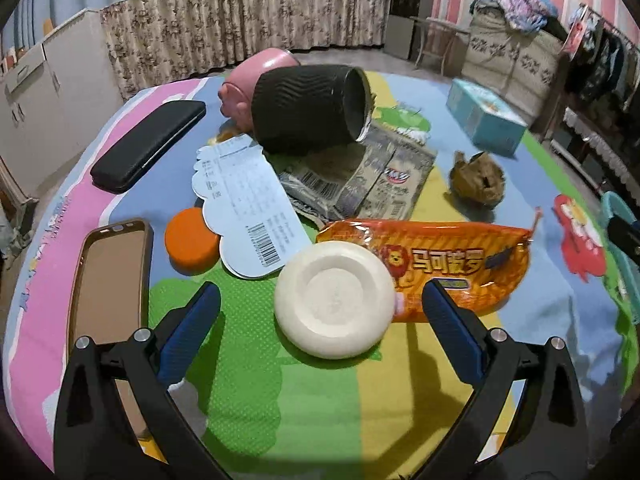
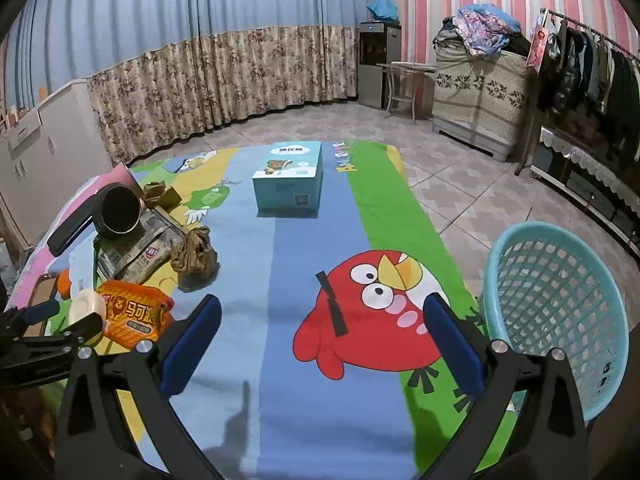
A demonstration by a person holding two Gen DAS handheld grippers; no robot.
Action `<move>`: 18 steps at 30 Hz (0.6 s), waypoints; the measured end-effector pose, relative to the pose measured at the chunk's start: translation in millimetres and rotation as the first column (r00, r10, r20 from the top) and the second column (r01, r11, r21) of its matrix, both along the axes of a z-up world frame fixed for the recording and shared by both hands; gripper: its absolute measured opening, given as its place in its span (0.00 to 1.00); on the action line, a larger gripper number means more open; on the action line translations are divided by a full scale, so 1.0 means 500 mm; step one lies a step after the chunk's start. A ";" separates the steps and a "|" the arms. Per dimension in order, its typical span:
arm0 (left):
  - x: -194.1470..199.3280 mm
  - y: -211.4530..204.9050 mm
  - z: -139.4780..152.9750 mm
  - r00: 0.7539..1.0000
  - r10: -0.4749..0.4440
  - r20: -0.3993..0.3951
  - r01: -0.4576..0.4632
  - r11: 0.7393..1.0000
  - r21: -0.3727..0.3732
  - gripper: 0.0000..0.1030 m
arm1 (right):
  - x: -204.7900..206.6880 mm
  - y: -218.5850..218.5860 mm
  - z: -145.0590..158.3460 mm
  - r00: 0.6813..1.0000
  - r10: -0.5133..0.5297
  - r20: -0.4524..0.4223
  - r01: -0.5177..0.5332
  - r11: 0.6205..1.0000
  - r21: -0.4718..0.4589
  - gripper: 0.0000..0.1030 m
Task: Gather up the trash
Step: 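Lower the left gripper onto the white round lid and close it, then lift the white lid with the left gripper while the right gripper grasps the orange snack bag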
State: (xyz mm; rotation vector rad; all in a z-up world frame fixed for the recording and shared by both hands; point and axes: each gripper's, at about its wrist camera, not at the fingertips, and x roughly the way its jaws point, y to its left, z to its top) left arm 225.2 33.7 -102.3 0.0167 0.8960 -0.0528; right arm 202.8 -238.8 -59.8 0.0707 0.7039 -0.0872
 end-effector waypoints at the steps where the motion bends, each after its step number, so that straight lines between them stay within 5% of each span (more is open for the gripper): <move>1: 0.003 -0.001 -0.002 1.000 -0.001 -0.005 0.001 1.000 0.002 0.89 | 0.000 0.001 -0.001 1.000 0.002 -0.002 -0.002 1.000 -0.005 0.96; 8: 0.018 -0.005 -0.013 0.999 -0.013 -0.044 0.013 1.000 0.010 0.60 | 0.002 0.017 -0.012 0.999 0.029 -0.020 -0.029 1.000 0.004 0.96; 13: 0.014 0.004 -0.013 1.000 -0.009 -0.022 0.009 1.000 -0.012 0.59 | 0.001 0.044 -0.019 0.998 0.066 -0.018 -0.065 0.997 0.034 0.96; 18: -0.017 0.029 0.017 0.997 0.005 0.082 -0.008 0.999 0.036 0.59 | 0.006 0.101 -0.030 0.991 0.127 -0.030 -0.126 0.992 0.025 0.96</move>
